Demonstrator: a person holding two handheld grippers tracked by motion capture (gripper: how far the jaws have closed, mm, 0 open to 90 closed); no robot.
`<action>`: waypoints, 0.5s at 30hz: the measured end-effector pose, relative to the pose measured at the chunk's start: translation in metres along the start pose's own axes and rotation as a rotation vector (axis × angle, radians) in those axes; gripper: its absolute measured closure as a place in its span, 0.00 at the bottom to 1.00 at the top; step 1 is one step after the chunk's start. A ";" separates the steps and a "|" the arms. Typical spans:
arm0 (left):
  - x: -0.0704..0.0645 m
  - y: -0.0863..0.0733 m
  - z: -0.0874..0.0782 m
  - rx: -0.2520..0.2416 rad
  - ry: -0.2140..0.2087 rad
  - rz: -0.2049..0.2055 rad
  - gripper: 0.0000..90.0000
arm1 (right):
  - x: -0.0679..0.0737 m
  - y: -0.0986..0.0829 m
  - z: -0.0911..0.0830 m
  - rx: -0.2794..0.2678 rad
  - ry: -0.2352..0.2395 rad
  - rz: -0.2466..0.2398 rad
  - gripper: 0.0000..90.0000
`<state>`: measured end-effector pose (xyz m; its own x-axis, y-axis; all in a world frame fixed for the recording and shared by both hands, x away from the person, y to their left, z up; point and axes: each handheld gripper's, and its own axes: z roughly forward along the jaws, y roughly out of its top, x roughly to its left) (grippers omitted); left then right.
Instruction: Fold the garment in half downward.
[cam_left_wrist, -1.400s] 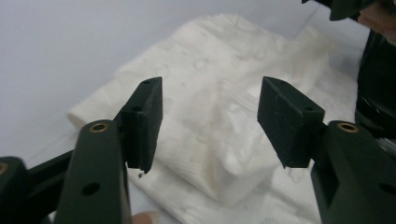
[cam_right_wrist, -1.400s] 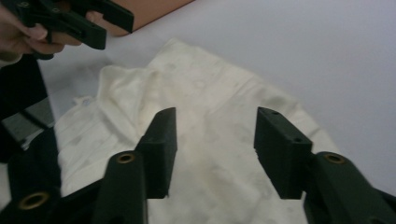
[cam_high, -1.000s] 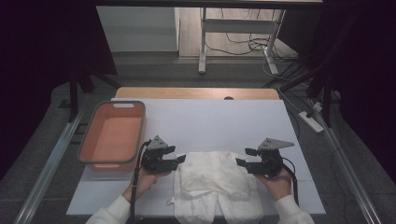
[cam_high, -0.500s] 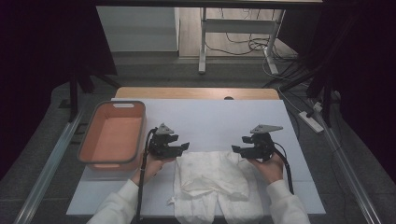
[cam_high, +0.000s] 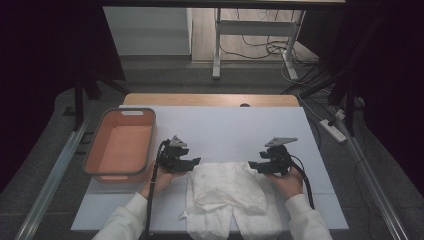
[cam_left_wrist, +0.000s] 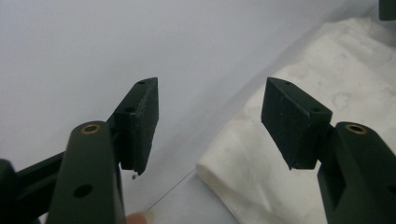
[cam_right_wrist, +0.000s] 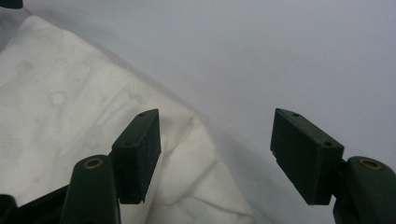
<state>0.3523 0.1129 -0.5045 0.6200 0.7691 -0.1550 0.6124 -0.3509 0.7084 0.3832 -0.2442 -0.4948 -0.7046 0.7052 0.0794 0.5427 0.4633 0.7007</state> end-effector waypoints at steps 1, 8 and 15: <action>0.001 0.000 0.000 0.003 -0.002 -0.001 0.41 | -0.001 -0.001 0.001 0.005 -0.001 0.000 0.37; 0.002 -0.003 0.004 0.040 -0.017 0.006 0.39 | -0.003 -0.004 0.004 0.029 0.001 0.005 0.37; 0.002 -0.005 0.009 0.089 -0.022 0.013 0.34 | -0.002 -0.006 0.009 0.055 0.000 0.000 0.36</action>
<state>0.3552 0.1109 -0.5146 0.6383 0.7526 -0.1616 0.6448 -0.4081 0.6463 0.3852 -0.2437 -0.5056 -0.7045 0.7052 0.0798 0.5673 0.4920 0.6604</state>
